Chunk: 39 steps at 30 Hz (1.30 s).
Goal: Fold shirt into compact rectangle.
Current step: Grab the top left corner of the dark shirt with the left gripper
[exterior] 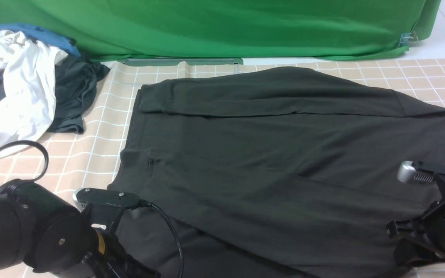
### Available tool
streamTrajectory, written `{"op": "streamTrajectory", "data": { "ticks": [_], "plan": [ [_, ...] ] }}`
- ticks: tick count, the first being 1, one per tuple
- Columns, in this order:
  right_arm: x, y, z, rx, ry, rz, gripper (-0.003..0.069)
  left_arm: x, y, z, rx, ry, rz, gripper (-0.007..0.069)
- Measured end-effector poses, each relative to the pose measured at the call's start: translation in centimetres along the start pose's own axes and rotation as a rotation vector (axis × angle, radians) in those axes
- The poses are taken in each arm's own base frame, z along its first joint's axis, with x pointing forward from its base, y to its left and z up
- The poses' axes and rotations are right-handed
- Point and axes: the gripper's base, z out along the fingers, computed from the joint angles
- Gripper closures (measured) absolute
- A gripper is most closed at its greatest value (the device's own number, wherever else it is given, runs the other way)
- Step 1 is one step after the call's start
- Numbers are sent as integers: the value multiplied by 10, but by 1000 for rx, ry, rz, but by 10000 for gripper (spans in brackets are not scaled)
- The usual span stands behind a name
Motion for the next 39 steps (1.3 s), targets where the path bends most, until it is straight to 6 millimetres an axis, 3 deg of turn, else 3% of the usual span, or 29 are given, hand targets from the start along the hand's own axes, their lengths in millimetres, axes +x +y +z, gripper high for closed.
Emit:
{"op": "streamTrajectory", "data": {
  "ticks": [1,3,5,15,21,24,26,29,31,32,34,36,37,39],
  "plan": [
    [-1,0,0,0,-6,-1,543,0,0,0,0,-1,0,606],
    [0,0,0,-2,-3,-9,594,0,0,0,1,-2,0,606],
    [1,0,0,-3,8,-27,599,0,0,0,1,-2,0,606],
    [23,3,-29,-5,95,-98,599,0,0,0,-1,4,1,606],
    [29,-1,-31,41,155,-143,599,3,1,0,-8,28,1,606],
    [29,-2,-31,48,165,-148,562,1,0,-4,-19,69,6,606],
    [32,-3,-32,54,190,-153,498,-4,-1,-11,-26,66,11,606],
    [35,-4,-32,59,229,-156,352,-23,-3,-29,-14,8,-5,606],
    [36,-4,-33,59,241,-156,298,-36,-2,-42,-8,-29,-25,606],
    [38,-4,-33,59,257,-160,249,-54,2,-58,1,-84,-64,606],
    [39,-3,-36,56,254,-168,248,-77,11,-76,9,-148,-115,606],
    [41,-2,-43,52,221,-183,296,-105,24,-92,22,-202,-154,606],
    [41,-2,-43,51,217,-184,303,-107,26,-95,26,-213,-162,606],
    [44,0,-57,42,133,-209,424,-144,45,-105,39,-254,-203,606]
  ]
}}
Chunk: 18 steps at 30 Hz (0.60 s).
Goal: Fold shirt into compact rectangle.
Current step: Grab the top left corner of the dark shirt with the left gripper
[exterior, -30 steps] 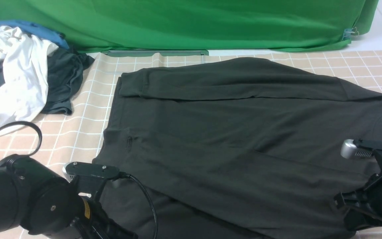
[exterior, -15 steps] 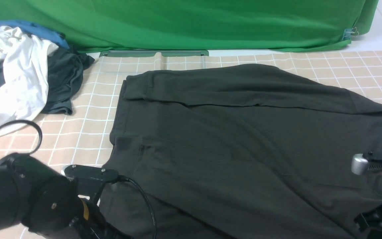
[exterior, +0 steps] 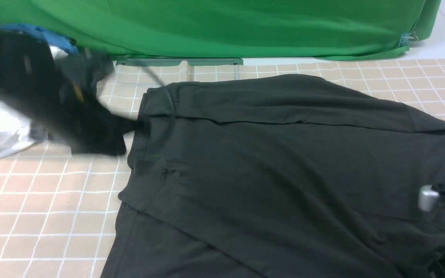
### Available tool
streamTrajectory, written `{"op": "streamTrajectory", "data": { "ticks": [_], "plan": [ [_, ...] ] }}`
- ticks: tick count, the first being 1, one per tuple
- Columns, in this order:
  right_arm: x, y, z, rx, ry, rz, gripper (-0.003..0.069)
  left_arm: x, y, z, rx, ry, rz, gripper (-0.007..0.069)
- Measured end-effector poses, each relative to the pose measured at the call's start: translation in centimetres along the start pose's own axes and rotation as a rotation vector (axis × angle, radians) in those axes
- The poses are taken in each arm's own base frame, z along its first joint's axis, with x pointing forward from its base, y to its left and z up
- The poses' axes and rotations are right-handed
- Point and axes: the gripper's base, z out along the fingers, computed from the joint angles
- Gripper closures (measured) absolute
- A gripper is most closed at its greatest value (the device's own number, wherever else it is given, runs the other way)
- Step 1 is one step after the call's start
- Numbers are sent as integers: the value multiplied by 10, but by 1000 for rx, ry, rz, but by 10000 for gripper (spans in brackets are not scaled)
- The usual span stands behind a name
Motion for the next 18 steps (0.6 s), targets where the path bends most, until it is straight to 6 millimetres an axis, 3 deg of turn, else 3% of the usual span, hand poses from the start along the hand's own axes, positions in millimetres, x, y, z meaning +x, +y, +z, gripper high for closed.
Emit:
{"op": "streamTrajectory", "data": {
  "ticks": [5,6,11,18],
  "plan": [
    [9,4,-24,11,-183,-44,574,-51,9,20,-2,-36,-33,606],
    [12,6,-32,14,-246,-53,603,-68,11,34,-4,-36,-30,604],
    [19,8,-43,17,-320,-66,611,-98,13,88,-14,26,14,571],
    [19,8,-43,18,-327,-70,598,-125,19,148,-58,35,66,356]
  ]
}}
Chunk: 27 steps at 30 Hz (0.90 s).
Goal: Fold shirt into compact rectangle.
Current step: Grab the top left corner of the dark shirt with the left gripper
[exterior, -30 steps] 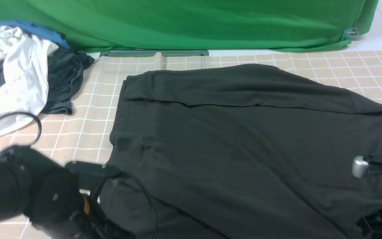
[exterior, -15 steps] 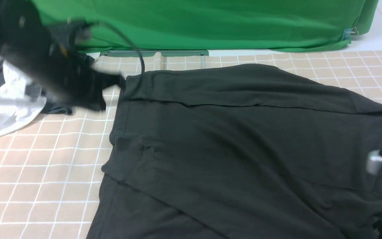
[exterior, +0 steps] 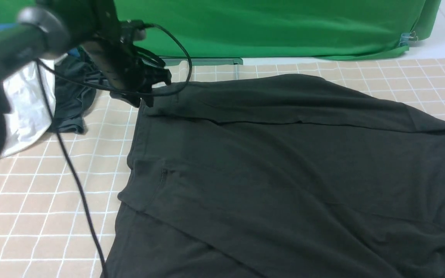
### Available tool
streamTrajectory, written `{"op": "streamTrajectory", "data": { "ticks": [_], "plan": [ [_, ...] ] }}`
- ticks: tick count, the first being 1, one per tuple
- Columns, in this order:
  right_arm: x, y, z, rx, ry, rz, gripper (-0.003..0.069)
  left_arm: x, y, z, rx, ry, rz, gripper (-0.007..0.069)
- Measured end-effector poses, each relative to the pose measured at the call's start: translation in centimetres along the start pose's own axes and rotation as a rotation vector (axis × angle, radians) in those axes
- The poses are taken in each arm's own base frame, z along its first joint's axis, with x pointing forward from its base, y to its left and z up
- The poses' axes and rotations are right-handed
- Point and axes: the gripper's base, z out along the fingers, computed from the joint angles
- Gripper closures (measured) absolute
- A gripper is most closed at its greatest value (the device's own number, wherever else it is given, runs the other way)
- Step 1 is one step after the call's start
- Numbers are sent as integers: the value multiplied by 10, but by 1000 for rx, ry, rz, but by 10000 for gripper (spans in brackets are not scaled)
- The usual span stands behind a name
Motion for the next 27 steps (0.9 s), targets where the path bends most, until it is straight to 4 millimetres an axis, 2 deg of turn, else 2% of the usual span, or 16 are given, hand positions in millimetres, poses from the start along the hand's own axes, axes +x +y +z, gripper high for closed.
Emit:
{"op": "streamTrajectory", "data": {
  "ticks": [3,7,10,15,19,21,24,27],
  "plan": [
    [0,0,0,0,-3,-2,585,-5,1,14,-4,-5,4,276],
    [-1,0,0,1,-7,-4,571,-6,1,28,-2,-4,1,222],
    [-1,0,0,2,-15,-4,568,-4,2,38,0,6,-3,223],
    [-2,0,0,3,-21,-4,568,-5,1,39,3,2,13,235],
    [-2,0,0,3,-22,-4,567,-4,1,40,10,4,48,321],
    [-2,0,0,3,-22,-4,564,-5,-1,41,33,5,63,432],
    [-2,0,0,3,-24,-4,557,-4,-3,41,56,10,71,549],
    [-2,0,0,4,-25,-5,550,-4,-4,36,59,22,77,573]
  ]
}}
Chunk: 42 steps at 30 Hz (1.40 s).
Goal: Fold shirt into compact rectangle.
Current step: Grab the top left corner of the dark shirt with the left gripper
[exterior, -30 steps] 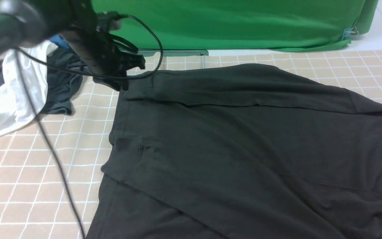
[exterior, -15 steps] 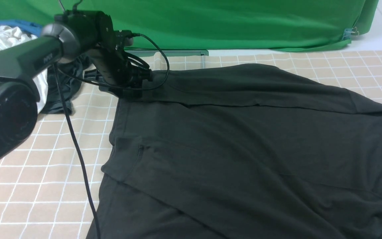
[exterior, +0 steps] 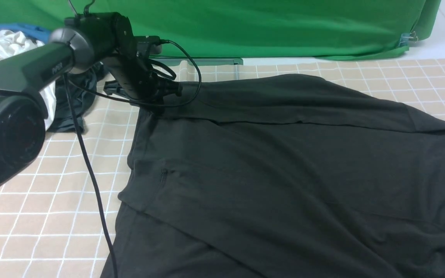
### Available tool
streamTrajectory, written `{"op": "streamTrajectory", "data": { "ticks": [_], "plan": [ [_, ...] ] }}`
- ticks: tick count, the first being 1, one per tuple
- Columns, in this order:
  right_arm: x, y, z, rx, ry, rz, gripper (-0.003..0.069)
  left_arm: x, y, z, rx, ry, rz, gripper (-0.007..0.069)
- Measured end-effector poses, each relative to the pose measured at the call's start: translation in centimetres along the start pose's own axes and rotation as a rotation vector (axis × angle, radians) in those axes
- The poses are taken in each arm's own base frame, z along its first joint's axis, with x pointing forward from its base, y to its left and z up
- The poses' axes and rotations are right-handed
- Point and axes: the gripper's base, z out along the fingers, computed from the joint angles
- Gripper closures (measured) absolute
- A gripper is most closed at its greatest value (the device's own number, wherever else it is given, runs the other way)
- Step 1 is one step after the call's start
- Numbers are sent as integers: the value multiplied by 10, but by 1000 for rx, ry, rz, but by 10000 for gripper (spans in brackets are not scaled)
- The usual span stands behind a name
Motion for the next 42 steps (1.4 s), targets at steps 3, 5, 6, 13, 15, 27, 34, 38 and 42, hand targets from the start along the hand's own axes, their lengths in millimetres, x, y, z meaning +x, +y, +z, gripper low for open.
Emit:
{"op": "streamTrajectory", "data": {
  "ticks": [3,5,6,13,15,27,34,38,42],
  "plan": [
    [0,0,0,0,0,0,547,0,-1,-11,2,4,4,573],
    [0,0,0,0,-1,0,544,-4,-3,-30,-3,-25,16,573],
    [0,0,0,1,-3,0,541,-7,-4,-43,-12,-51,26,573],
    [0,0,0,1,-3,0,533,-12,-2,-76,-80,-105,79,572],
    [0,0,0,1,-3,0,531,-10,-1,-69,-84,-85,85,568],
    [0,0,0,-1,5,0,515,-13,6,-36,-117,-113,107,294],
    [0,0,0,-1,4,0,515,-2,3,-33,-75,-1,35,225],
    [0,0,0,-1,3,0,515,4,4,-22,-75,64,9,225],
    [0,0,0,0,1,0,514,6,6,-11,-81,78,3,225]
  ]
}}
